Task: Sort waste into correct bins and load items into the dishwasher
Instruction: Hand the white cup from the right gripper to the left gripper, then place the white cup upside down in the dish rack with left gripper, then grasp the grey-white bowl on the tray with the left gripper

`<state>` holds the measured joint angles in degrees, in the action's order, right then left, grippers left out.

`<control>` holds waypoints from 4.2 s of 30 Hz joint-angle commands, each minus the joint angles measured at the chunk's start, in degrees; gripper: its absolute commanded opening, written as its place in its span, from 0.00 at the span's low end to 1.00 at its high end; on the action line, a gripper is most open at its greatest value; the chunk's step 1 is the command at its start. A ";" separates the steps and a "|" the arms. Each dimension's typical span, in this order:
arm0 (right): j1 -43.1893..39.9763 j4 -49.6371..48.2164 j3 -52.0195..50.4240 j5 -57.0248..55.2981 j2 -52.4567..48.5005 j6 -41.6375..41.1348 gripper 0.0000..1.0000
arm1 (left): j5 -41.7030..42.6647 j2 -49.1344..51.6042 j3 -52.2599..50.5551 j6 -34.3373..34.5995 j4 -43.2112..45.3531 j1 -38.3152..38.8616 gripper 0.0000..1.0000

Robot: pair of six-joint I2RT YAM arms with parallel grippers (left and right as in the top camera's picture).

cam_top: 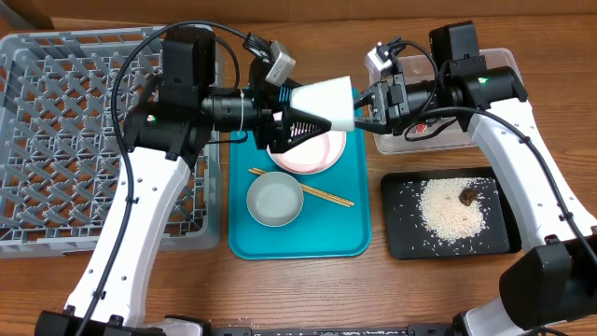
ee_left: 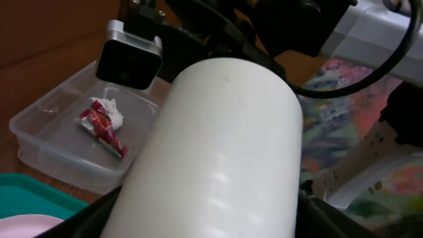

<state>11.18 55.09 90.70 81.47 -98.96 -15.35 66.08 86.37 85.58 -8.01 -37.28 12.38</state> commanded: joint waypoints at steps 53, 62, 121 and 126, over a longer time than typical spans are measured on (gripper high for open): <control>-13.14 22.29 1.99 -63.87 5.20 6.86 0.57 | -67.67 4.68 0.76 20.26 -38.16 -36.02 0.04; -13.14 22.32 1.99 -63.87 5.20 6.86 0.57 | -67.60 13.55 0.76 19.98 -37.07 -36.02 0.49; -13.14 23.67 1.99 -63.89 5.20 6.86 0.79 | -63.58 28.46 5.29 23.89 -36.11 21.94 0.04; -13.14 23.65 1.99 -63.91 5.20 6.86 0.78 | -63.76 16.68 8.20 23.19 -37.90 18.56 0.04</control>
<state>-2.15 78.89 91.07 17.76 -95.24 -8.78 3.14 113.14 90.00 14.92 -74.83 33.95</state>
